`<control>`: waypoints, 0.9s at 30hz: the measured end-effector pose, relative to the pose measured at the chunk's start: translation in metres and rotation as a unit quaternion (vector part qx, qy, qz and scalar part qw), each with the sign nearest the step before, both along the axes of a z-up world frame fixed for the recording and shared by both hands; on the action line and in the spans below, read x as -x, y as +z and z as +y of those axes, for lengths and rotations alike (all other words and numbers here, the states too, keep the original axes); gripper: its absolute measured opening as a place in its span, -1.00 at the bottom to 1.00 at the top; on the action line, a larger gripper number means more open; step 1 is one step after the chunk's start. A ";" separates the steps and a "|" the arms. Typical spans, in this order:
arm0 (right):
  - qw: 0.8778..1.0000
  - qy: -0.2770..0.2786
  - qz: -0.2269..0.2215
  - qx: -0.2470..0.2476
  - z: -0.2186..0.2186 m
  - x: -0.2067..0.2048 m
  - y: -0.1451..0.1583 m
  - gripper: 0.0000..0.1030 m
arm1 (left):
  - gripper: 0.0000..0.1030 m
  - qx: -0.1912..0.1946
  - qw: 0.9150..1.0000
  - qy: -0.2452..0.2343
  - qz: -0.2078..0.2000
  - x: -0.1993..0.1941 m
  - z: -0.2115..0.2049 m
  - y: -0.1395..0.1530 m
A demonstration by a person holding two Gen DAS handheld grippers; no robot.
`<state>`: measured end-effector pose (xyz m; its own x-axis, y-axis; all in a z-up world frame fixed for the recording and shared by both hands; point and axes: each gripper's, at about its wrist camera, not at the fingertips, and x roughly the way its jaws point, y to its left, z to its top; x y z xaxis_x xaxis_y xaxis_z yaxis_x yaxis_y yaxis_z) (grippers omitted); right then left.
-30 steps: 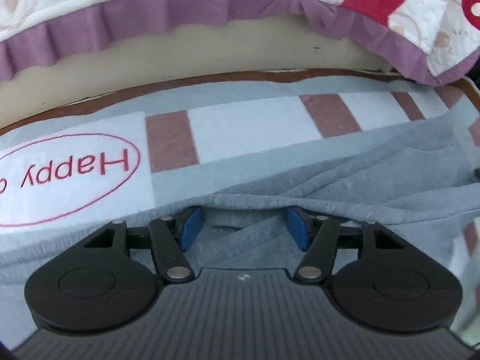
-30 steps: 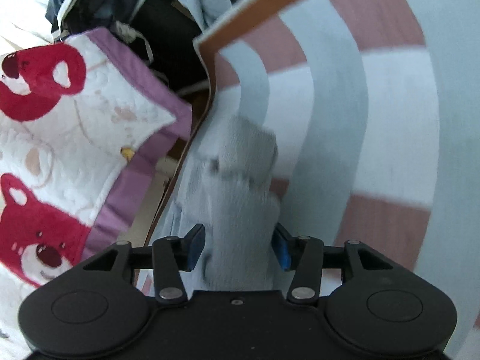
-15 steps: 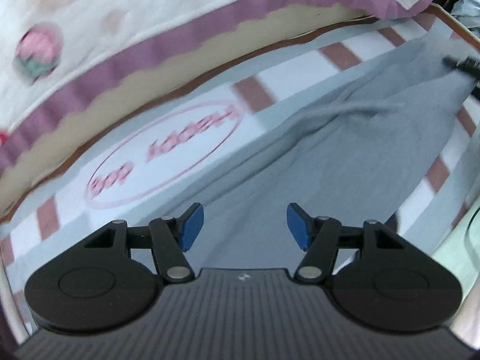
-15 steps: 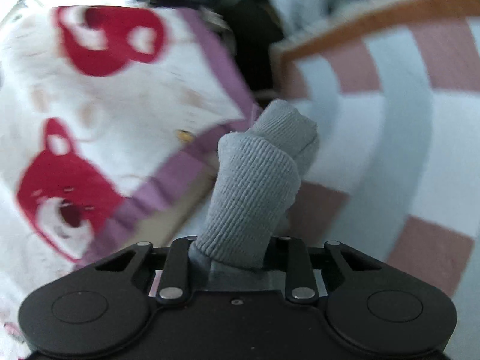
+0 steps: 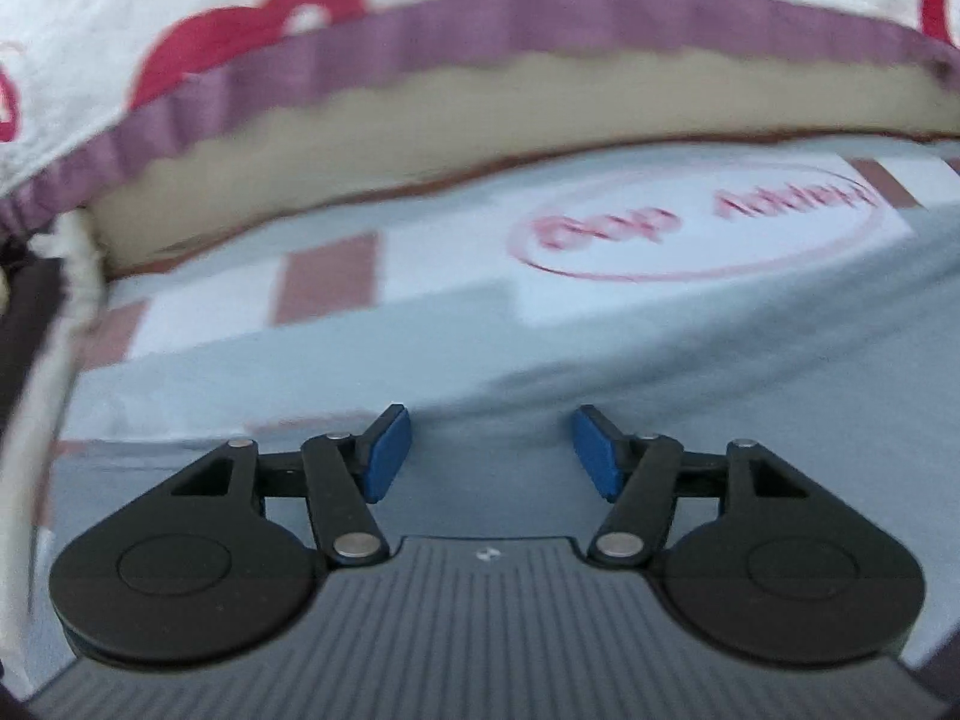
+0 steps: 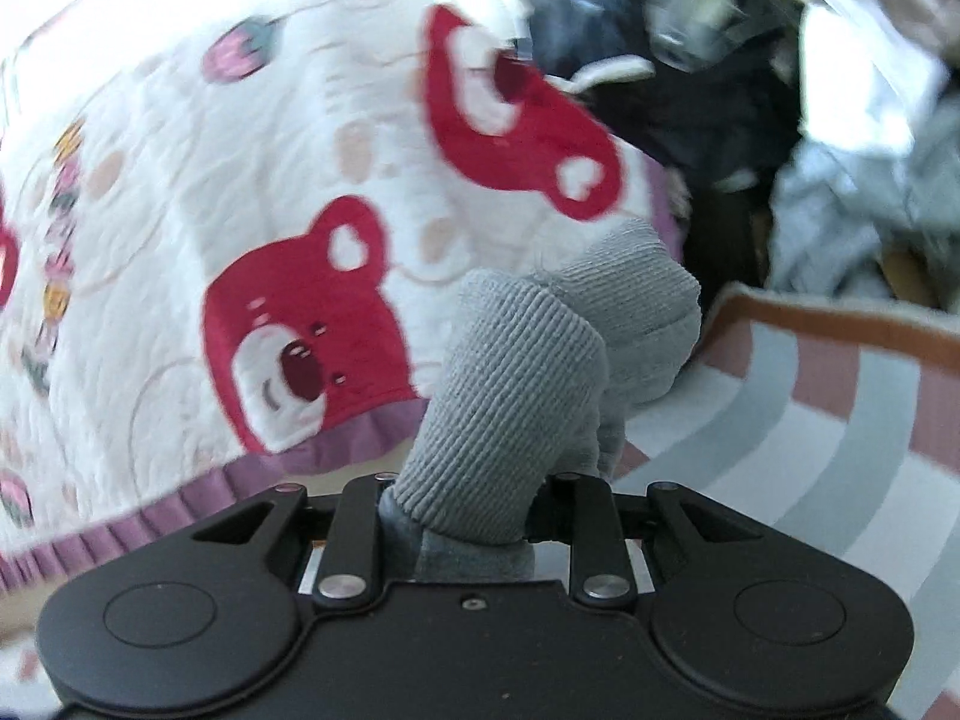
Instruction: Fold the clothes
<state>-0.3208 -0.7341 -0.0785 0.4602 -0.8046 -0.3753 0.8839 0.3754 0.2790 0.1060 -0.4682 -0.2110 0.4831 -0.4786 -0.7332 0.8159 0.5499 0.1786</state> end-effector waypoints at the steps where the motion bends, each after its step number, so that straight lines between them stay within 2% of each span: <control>1: 1.000 0.005 0.006 0.004 0.004 -0.006 0.006 -0.43 | 0.21 0.004 1.000 0.010 -0.005 -0.004 0.003 0.000; 3: 1.000 0.018 0.007 0.010 0.014 -0.019 0.019 -0.43 | 0.20 0.014 0.999 0.029 -0.010 -0.012 0.010 0.000; 5: 0.999 0.034 -0.001 0.012 0.027 -0.036 0.032 -0.43 | 0.19 0.030 0.998 0.049 0.002 -0.017 0.018 0.001; 7: 0.998 0.064 -0.011 0.011 0.044 -0.059 0.043 -0.44 | 0.19 0.066 0.996 0.062 0.020 -0.022 0.037 0.010; 10: 0.991 0.131 -0.030 -0.005 0.076 -0.108 0.053 -0.47 | 0.18 0.132 0.985 0.085 0.066 -0.037 0.075 0.024; 12: 0.983 0.175 -0.052 -0.033 0.100 -0.148 0.049 -0.47 | 0.17 0.160 0.979 0.102 0.077 -0.046 0.102 0.030; 15: 0.971 0.232 -0.041 -0.050 0.153 -0.212 0.029 -0.49 | 0.17 0.153 0.980 0.113 0.065 -0.057 0.135 0.028; 19: 0.958 0.277 -0.008 -0.069 0.221 -0.276 -0.013 -0.50 | 0.14 0.123 0.981 0.137 0.062 -0.079 0.167 0.010; 22: 0.949 0.308 0.027 -0.069 0.260 -0.314 -0.037 -0.50 | 0.14 0.130 0.979 0.144 0.068 -0.090 0.191 0.000; 25: 0.948 0.311 0.058 -0.042 0.285 -0.337 -0.048 -0.50 | 0.14 0.136 0.976 0.153 0.073 -0.100 0.208 -0.007; 27: 0.951 0.302 0.062 -0.034 0.293 -0.345 -0.049 -0.50 | 0.15 0.150 0.973 0.155 0.085 -0.106 0.217 -0.010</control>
<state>0.0243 -0.4415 -0.1279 0.7796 -0.3786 -0.4989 0.5398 0.8102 0.2286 0.2119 -0.2511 -0.2209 0.5225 -0.5336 -0.6650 0.6059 0.7811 -0.1507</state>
